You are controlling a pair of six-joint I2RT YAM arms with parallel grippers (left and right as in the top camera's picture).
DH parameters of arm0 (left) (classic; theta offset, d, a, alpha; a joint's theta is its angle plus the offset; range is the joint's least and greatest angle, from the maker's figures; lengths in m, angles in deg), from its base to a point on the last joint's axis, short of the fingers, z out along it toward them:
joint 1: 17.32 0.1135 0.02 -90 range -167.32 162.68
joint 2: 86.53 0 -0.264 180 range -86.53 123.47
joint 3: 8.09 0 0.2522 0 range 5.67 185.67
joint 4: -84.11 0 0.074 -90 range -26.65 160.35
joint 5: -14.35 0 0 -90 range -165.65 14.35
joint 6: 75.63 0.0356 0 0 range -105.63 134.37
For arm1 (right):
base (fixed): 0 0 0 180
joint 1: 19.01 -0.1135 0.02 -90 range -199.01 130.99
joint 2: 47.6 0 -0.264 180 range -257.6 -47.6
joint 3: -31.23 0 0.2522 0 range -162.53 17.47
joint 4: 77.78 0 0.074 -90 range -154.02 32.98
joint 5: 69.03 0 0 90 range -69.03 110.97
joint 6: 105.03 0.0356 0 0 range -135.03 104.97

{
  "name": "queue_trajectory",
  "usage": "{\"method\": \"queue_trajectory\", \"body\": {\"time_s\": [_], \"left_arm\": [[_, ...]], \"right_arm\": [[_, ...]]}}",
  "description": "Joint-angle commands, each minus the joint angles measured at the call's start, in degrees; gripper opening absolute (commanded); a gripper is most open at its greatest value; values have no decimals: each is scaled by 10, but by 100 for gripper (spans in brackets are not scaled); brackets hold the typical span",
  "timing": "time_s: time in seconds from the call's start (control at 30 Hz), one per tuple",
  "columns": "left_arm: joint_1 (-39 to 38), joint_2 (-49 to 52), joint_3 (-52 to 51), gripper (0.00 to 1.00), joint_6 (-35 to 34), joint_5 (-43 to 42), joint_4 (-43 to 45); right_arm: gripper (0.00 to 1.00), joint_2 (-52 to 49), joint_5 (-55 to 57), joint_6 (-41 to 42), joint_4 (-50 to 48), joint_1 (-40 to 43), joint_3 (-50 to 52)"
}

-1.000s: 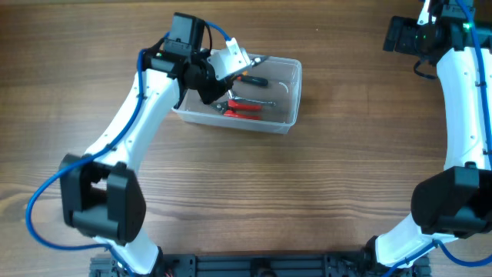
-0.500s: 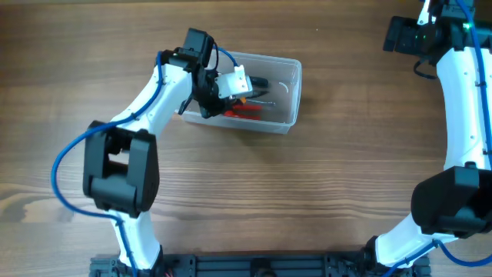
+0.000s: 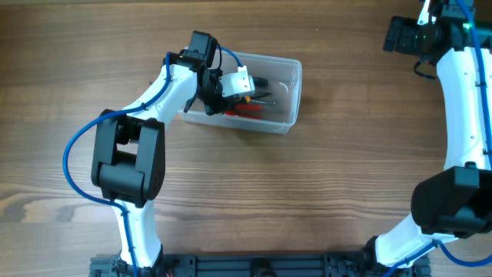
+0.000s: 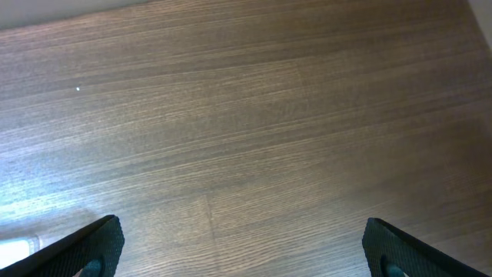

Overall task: Pack container
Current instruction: 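Lift the pliers and carry them into the container with the left gripper, then open the left gripper, release the pliers, and move over the green screwdriver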

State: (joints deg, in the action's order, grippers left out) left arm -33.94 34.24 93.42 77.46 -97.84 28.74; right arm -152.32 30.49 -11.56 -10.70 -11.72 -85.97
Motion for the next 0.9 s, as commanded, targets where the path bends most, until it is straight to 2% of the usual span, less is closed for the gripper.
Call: {"method": "queue_trajectory", "body": {"time_s": [0.0, 0.07, 0.1, 0.43, 0.7, 0.77, 0.87], "left_arm": [[-3, 7, 12, 38, -25, -1, 12], [-3, 7, 12, 49, -25, -1, 12], [-3, 7, 12, 51, -25, -1, 12], [3, -52, 21, 54, -34, 2, 34], [53, -138, 79, 51, -162, 2, 46], [69, -164, 81, 53, -197, 3, 46], [99, -200, 80, 53, -293, 36, 34]], "right_arm": [[100, 14, 8, 10, -2, -1, -8], [100, 14, 8, 10, -1, -1, -8], [100, 14, 8, 10, -1, -1, -8], [100, 14, 8, 10, -1, -1, -8], [100, 14, 8, 11, -1, -1, -8], [100, 14, 8, 11, -1, -1, -8], [100, 14, 8, 10, -1, -1, -8]]}}
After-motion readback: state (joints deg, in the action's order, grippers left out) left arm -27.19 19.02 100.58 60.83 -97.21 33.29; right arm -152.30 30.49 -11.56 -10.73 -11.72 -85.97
